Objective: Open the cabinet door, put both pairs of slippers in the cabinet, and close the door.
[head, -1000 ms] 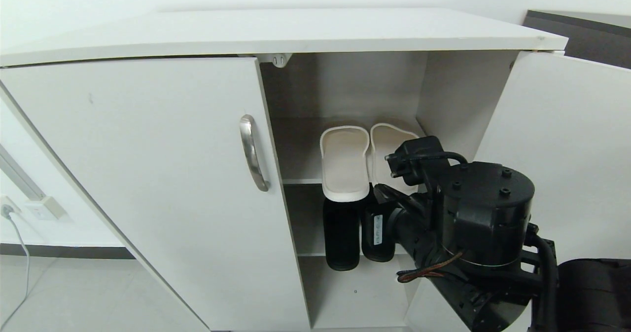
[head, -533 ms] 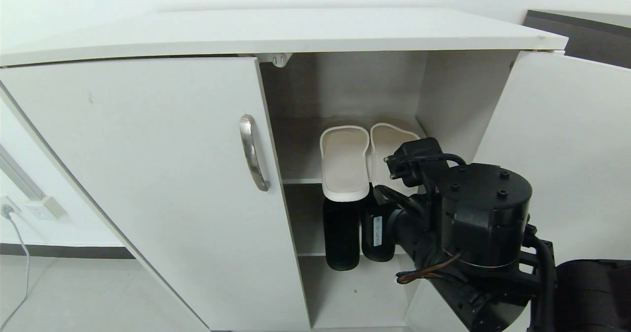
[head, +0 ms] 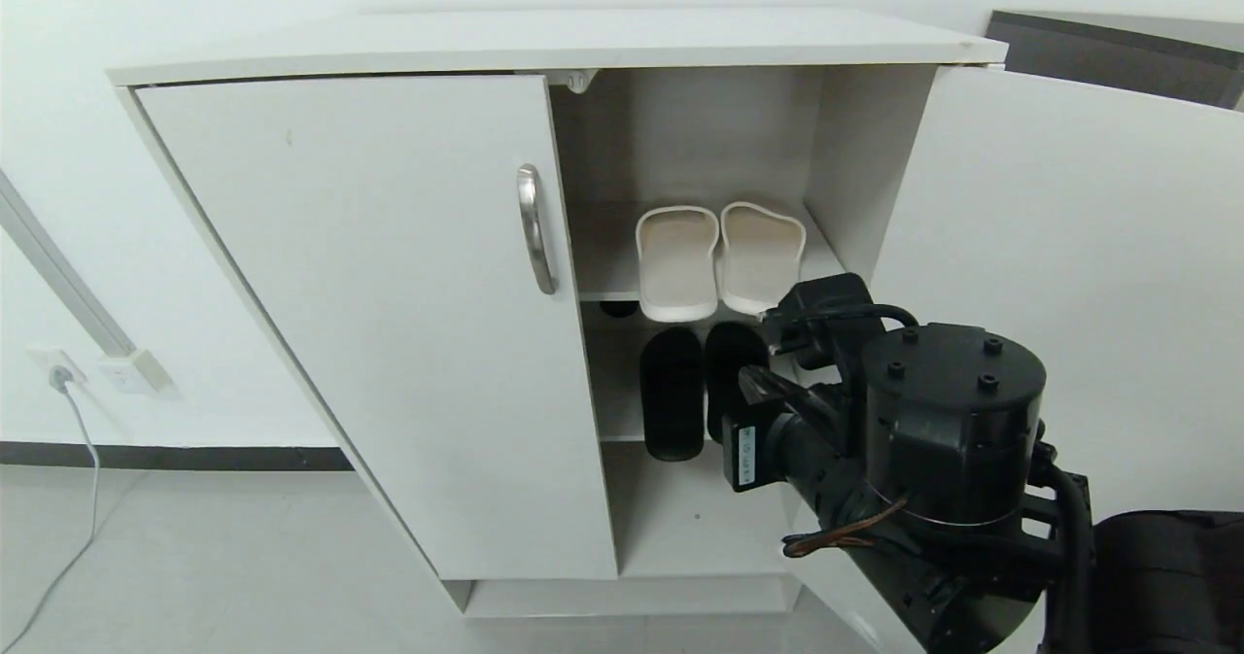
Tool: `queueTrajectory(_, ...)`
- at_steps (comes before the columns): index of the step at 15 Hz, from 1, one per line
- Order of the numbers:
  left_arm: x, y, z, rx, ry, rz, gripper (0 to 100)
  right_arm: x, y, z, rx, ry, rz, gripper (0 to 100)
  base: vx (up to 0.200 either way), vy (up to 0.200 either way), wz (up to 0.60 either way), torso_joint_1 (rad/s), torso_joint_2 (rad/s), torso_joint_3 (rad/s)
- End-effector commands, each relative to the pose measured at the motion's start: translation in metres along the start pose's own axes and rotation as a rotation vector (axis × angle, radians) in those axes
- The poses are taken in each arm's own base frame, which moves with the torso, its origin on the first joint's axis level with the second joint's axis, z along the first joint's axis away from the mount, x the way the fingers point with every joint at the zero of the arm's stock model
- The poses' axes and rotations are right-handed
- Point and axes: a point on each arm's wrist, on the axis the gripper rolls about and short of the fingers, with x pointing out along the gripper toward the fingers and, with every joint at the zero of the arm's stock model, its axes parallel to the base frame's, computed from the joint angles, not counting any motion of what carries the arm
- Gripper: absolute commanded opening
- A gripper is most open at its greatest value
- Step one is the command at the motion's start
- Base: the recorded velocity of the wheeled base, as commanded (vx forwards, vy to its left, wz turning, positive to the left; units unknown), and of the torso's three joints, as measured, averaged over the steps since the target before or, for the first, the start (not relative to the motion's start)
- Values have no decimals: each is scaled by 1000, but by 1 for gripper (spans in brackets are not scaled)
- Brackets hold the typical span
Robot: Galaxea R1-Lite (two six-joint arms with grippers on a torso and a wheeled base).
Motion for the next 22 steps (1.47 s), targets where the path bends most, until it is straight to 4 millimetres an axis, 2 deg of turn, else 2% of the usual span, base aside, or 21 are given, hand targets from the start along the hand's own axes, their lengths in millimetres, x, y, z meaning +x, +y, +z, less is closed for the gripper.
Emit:
queueTrajectory(1, 0, 0, 0, 0, 2, 0, 0, 0, 0, -2, -5, 6, -1, 0, -200, 0, 0, -7, 7, -2)
queueTrajectory(7, 0, 0, 0, 0, 4, -3, 0, 2, -3, -3, -5, 7, -10, 0, -200, 0, 0, 2, 3, 2)
queueTrajectory(13, 0, 0, 0, 0, 4, -4, 0, 7, -13, -7, -14, 17, -18, 0, 0, 0, 0, 0, 0, 0)
queueTrajectory(22, 0, 0, 0, 0, 4, -3, 0, 8, -13, -11, -22, 28, -18, 0, 0, 0, 0, 0, 0, 0)
